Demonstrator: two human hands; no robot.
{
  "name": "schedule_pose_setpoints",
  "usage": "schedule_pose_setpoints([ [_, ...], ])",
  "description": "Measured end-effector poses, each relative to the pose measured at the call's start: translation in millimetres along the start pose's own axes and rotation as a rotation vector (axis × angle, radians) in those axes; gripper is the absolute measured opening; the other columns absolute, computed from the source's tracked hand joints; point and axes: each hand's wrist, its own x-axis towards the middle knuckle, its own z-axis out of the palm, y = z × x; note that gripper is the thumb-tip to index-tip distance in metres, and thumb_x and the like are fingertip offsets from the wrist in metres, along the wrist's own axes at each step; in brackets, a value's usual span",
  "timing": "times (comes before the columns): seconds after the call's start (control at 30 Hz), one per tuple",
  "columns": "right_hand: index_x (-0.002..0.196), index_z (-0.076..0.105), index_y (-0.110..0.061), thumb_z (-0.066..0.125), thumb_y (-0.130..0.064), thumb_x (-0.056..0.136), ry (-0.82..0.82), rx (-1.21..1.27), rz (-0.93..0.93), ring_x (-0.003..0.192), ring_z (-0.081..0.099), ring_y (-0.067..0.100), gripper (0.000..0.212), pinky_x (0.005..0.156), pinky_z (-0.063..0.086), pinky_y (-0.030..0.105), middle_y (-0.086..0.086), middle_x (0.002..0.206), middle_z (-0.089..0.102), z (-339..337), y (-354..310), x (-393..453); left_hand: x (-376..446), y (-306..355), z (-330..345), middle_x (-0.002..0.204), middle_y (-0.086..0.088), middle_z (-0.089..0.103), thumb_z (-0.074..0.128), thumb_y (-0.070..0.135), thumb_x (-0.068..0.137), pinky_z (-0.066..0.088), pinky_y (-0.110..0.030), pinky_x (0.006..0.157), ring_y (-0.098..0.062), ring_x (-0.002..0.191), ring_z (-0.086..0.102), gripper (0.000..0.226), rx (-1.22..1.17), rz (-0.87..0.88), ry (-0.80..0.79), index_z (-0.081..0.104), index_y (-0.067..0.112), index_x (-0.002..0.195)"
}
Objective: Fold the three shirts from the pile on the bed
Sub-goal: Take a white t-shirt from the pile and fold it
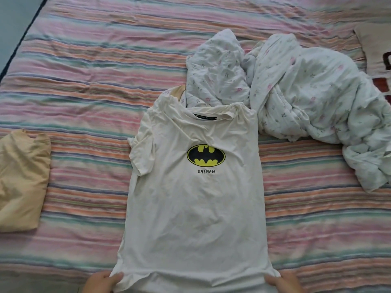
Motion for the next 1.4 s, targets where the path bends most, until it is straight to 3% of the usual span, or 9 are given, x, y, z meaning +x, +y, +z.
schedule_pose_setpoints([
  [0.1, 0.082, 0.079, -0.005, 0.075, -0.001, 0.078, -0.042, 0.045, 0.034, 0.089, 0.067, 0.028, 0.007, 0.088, 0.05, 0.038, 0.011, 0.088, 0.077, -14, -80, -63, -11, 31, -8, 0.074, -0.018, 0.075, 0.072, -0.006, 0.076, 0.045, -0.031, 0.063, -0.026, 0.072, 0.065, 0.004, -0.16, -0.056, -0.059, 0.073, -0.008, 0.073],
  [0.17, 0.076, 0.076, -0.004, 0.073, 0.0, 0.076, -0.03, -0.011, 0.0, 0.078, 0.067, 0.024, 0.006, 0.081, 0.052, 0.036, 0.004, 0.073, 0.075, -7, -90, -59, -17, 55, -11, 0.061, -0.016, 0.072, 0.073, -0.011, 0.068, 0.045, -0.031, 0.062, -0.026, 0.066, 0.062, 0.004, -0.229, -0.046, -0.025, 0.07, -0.011, 0.068],
  [0.3, 0.097, 0.062, 0.001, 0.074, -0.002, 0.072, 0.065, -0.018, -0.056, 0.069, 0.068, 0.031, 0.027, 0.066, 0.059, 0.04, 0.019, 0.085, 0.072, -21, -141, -67, -39, 111, -26, 0.045, -0.01, 0.057, 0.064, -0.01, 0.073, 0.042, -0.022, 0.046, -0.019, 0.044, 0.05, 0.007, -0.337, 0.067, -0.042, 0.064, -0.003, 0.072],
  [0.43, 0.096, 0.066, -0.003, 0.068, 0.006, 0.083, 0.063, 0.212, -0.199, 0.038, 0.053, 0.015, 0.016, 0.04, 0.047, 0.021, 0.016, 0.073, 0.067, -48, -200, -71, -56, 172, -53, 0.042, -0.001, 0.055, 0.054, -0.009, 0.083, 0.036, -0.014, 0.035, -0.01, 0.03, 0.043, 0.016, -0.521, 0.203, -0.039, 0.06, 0.006, 0.081],
  [0.6, 0.092, 0.07, 0.001, 0.066, -0.002, 0.09, -0.104, 0.389, -0.265, 0.052, 0.051, 0.016, 0.005, 0.041, 0.051, 0.019, 0.01, 0.074, 0.066, -76, -270, -79, -59, 244, -85, 0.062, -0.007, 0.053, 0.051, -0.003, 0.086, 0.034, -0.012, 0.031, -0.005, 0.03, 0.04, 0.02, -0.795, 0.258, -0.126, 0.065, 0.008, 0.095],
  [0.97, 0.08, 0.058, -0.009, 0.056, -0.006, 0.098, -0.188, 0.809, -0.317, 0.036, 0.049, 0.002, 0.018, 0.042, 0.05, 0.012, 0.001, 0.055, 0.059, -88, -403, -29, -20, 364, -116, 0.039, -0.002, 0.058, 0.043, 0.009, 0.097, 0.048, -0.013, 0.039, -0.009, 0.032, 0.057, 0.026, -1.171, 0.295, -0.259, 0.049, 0.006, 0.072],
  [1.07, 0.083, 0.058, -0.009, 0.053, -0.006, 0.099, -0.2, 0.87, -0.402, 0.051, 0.051, 0.005, 0.018, 0.043, 0.05, 0.013, 0.003, 0.067, 0.057, -81, -432, -18, -8, 383, -115, 0.039, -0.002, 0.058, 0.045, 0.01, 0.096, 0.05, -0.014, 0.041, -0.009, 0.033, 0.059, 0.026, -1.16, 0.347, -0.248, 0.05, 0.007, 0.071],
  [1.27, 0.122, 0.056, -0.014, 0.053, -0.026, 0.101, -0.229, 0.85, -0.479, 0.094, 0.063, 0.017, 0.025, 0.08, 0.054, 0.027, 0.002, 0.109, 0.064, -75, -452, -12, 9, 403, -114, 0.073, 0.002, 0.078, 0.047, 0.012, 0.099, 0.057, -0.023, 0.065, -0.015, 0.067, 0.076, 0.015, -1.142, 0.517, -0.264, 0.06, 0.019, 0.102],
  [1.4, 0.129, 0.055, -0.009, 0.066, -0.021, 0.092, 0.096, 0.678, -0.415, 0.077, 0.061, 0.016, 0.041, 0.067, 0.051, 0.029, 0.007, 0.106, 0.066, -53, -411, 7, 25, 384, -97, 0.125, -0.008, 0.062, 0.047, 0.023, 0.101, 0.052, -0.038, 0.09, -0.024, 0.107, 0.064, 0.042, -0.975, 0.428, -0.112, 0.042, 0.009, 0.141],
])
